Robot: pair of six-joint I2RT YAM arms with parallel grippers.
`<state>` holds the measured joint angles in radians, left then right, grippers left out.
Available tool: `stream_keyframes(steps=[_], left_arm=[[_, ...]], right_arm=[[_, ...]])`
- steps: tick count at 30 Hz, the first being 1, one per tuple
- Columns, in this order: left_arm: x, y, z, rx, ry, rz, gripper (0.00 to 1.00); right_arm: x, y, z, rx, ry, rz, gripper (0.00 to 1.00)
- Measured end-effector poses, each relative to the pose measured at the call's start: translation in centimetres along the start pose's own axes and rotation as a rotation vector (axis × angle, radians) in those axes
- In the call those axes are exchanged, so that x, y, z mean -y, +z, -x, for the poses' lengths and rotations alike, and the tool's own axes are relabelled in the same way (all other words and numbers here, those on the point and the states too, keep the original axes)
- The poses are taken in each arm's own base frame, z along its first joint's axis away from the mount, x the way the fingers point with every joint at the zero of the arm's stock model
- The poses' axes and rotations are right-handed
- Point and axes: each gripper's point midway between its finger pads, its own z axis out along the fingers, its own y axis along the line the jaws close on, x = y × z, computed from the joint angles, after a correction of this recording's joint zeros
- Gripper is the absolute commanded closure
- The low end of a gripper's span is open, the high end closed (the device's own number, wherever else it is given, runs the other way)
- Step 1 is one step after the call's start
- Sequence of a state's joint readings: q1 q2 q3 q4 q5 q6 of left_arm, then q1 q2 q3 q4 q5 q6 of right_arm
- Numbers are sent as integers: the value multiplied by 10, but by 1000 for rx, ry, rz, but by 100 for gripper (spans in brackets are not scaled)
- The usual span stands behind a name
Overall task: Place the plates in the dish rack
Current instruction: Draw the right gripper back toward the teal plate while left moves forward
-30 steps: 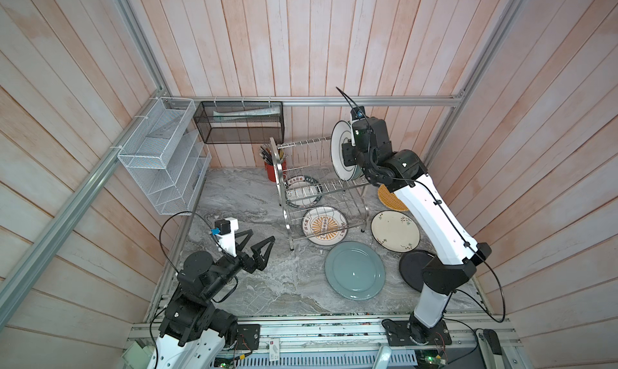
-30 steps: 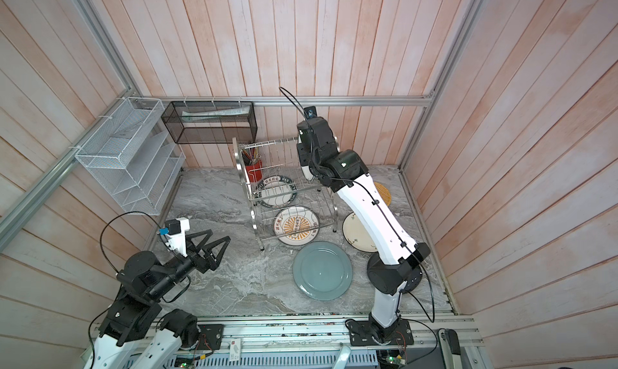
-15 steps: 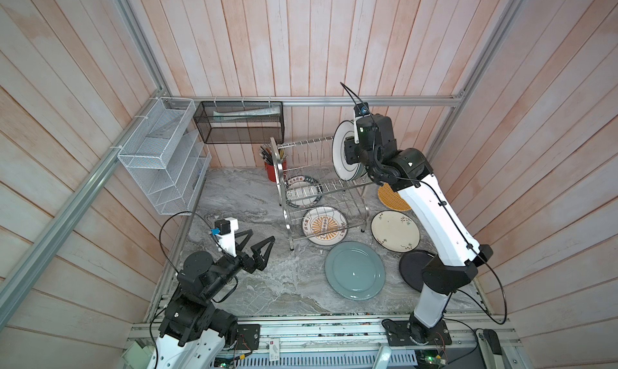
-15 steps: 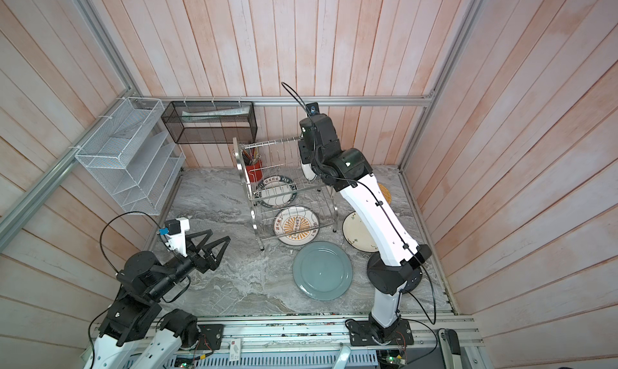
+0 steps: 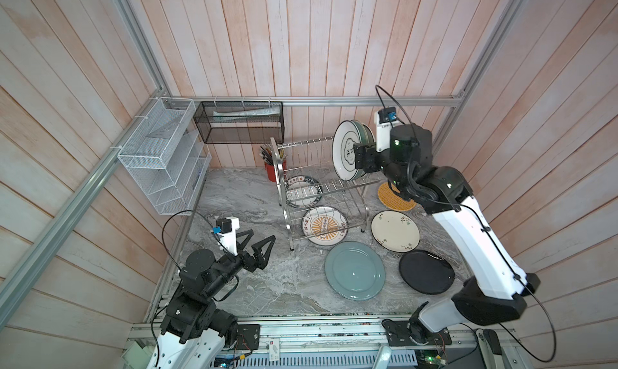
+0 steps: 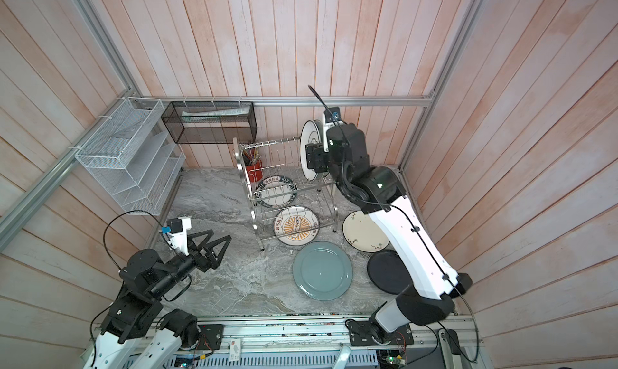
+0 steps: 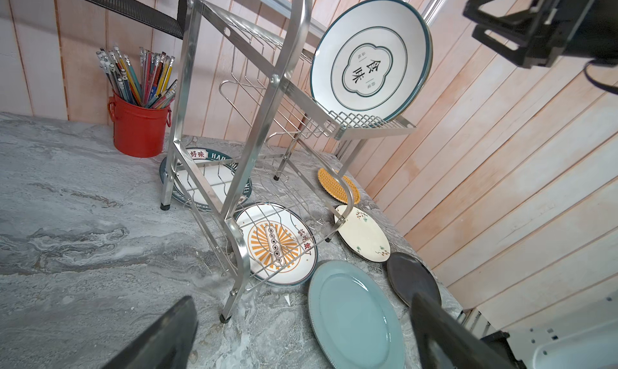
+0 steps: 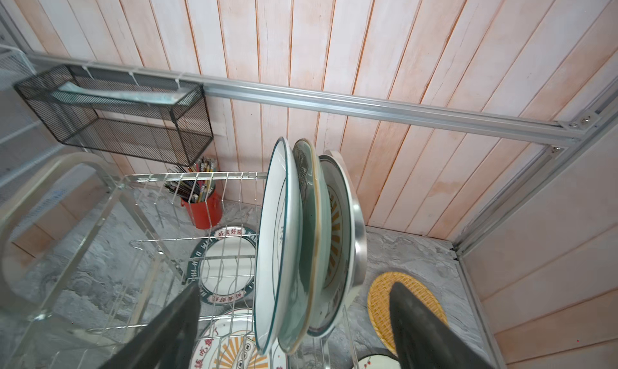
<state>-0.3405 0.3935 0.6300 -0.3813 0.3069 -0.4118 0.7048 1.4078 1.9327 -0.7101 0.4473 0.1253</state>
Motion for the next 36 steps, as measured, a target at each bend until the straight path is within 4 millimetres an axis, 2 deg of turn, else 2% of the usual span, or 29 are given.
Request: stream_keyframes(steps=[3, 6, 11, 13, 18, 24, 26, 32, 36], left_arm=[[0, 2, -2, -11, -6, -3, 0], [4, 5, -7, -34, -19, -21, 0], [22, 8, -19, -82, -68, -108, 0], [23, 11, -29, -109, -114, -132, 3], [16, 23, -86, -261, -269, -162, 7], [21, 20, -124, -354, -364, -195, 11], [23, 20, -144, -395, -394, -200, 11], [31, 24, -208, -556, -430, -176, 11], [43, 33, -242, -651, -410, -136, 11]], right_arm=[[14, -31, -12, 44, 59, 36, 7], [25, -50, -36, 55, 110, 59, 6], [28, -60, -97, 2, 155, 99, 2], [29, -61, -123, -30, 167, 106, 2], [30, -59, -176, -92, 198, 122, 2], [22, -48, -228, -171, 219, 153, 2], [20, -43, -243, -200, 227, 161, 2], [17, -30, -269, -245, 257, 186, 2], [19, -24, -276, -260, 294, 202, 2]])
